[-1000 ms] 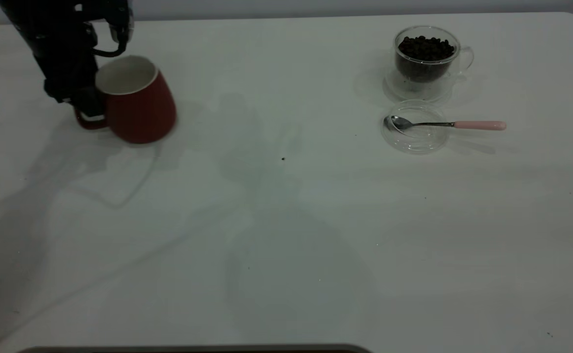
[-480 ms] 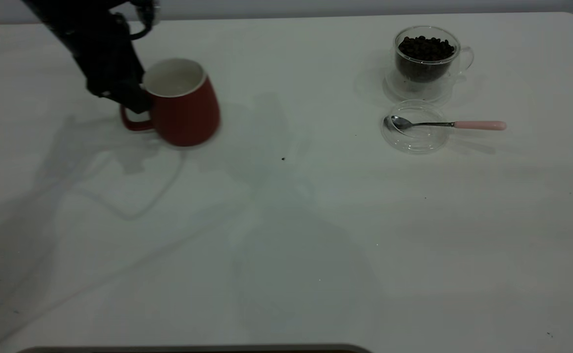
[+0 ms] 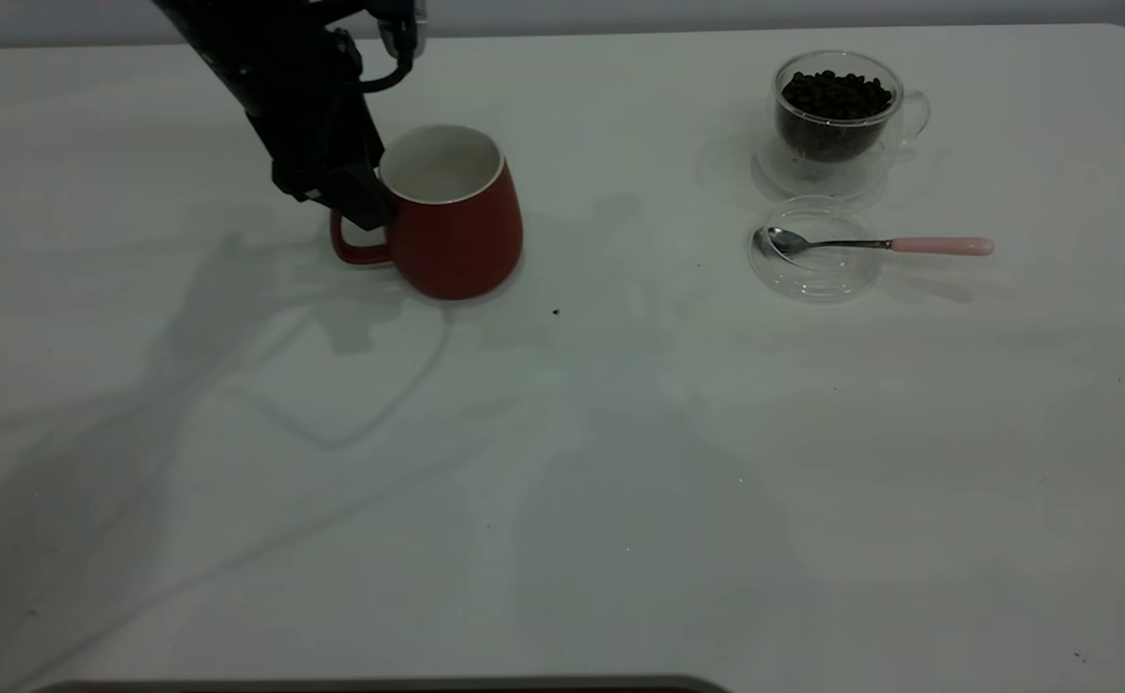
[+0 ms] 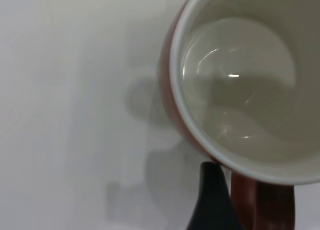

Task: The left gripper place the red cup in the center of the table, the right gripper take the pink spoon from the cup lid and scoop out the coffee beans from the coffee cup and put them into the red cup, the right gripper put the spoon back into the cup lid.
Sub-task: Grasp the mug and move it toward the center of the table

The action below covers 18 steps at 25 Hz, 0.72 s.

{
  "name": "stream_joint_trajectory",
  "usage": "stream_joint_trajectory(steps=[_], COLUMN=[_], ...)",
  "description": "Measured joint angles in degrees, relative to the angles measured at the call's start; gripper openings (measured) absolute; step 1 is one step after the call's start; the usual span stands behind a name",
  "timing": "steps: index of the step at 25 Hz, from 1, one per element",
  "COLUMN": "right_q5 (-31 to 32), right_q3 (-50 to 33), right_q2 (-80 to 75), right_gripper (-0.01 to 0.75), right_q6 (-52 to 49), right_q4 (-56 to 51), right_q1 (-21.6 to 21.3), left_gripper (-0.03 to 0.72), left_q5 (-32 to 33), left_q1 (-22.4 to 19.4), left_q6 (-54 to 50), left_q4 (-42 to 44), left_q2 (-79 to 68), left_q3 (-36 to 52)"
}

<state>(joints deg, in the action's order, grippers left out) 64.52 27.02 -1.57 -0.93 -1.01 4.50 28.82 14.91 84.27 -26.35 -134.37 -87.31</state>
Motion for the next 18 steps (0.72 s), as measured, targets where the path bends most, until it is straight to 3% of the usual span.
stream_joint_trajectory(steps=[12,18], right_q5=[0.0,0.0], right_q3=[0.0,0.0], right_q2=[0.0,0.0], right_gripper=[0.453,0.453], right_q6=[0.0,0.0], right_q4=[0.0,0.0], right_q1=[0.0,0.0], left_gripper=[0.587,0.587], left_q5=[0.5,7.5], left_q1=[1.3,0.6], left_q6=[-0.7,-14.0], left_q4=[-2.0,8.7], left_q2=[0.0,6.4], left_q3=[0.0,0.0])
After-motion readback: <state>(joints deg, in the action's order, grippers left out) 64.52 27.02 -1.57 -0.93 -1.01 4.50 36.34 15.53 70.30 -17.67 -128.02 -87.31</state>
